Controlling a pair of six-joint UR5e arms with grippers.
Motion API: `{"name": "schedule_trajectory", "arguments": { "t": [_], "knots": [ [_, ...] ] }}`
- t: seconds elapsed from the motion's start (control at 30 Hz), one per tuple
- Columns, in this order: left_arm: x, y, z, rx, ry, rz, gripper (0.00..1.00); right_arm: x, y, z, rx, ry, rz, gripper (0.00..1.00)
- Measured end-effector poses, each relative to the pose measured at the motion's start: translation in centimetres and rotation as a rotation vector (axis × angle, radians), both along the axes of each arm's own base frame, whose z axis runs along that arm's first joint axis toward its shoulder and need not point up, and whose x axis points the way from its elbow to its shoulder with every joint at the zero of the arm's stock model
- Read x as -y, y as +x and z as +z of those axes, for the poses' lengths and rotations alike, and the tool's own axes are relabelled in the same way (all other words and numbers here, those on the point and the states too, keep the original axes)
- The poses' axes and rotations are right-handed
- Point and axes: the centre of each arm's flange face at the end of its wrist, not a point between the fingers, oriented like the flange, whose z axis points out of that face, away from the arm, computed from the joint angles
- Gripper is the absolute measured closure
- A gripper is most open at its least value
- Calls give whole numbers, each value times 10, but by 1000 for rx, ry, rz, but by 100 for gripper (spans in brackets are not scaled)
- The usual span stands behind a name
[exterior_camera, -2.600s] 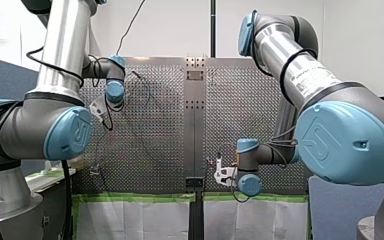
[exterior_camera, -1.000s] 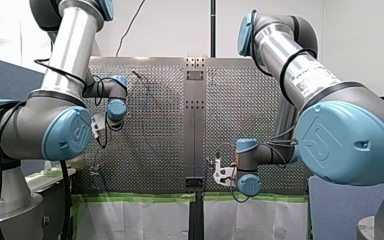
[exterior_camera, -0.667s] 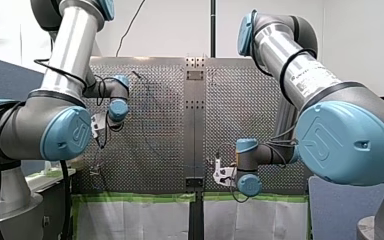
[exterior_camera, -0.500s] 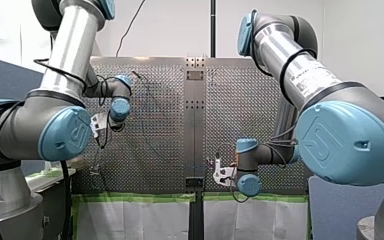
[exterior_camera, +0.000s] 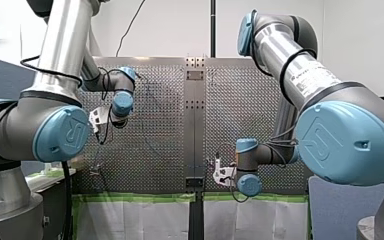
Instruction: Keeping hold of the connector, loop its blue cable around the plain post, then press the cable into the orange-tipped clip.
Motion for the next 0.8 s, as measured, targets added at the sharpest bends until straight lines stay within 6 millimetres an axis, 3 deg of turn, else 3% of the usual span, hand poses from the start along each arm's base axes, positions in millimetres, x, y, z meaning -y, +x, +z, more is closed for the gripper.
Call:
{"name": "schedule_trajectory", "arguments": {
  "t": [0.3, 0.8],
  "knots": [
    [-13, -35, 14, -68, 67, 53, 0, 0, 1, 0, 2, 1, 3, 100],
    [-6, -29, 126, 63, 28, -25, 0, 0, 0, 0, 1, 7, 4, 100]
  ]
}}
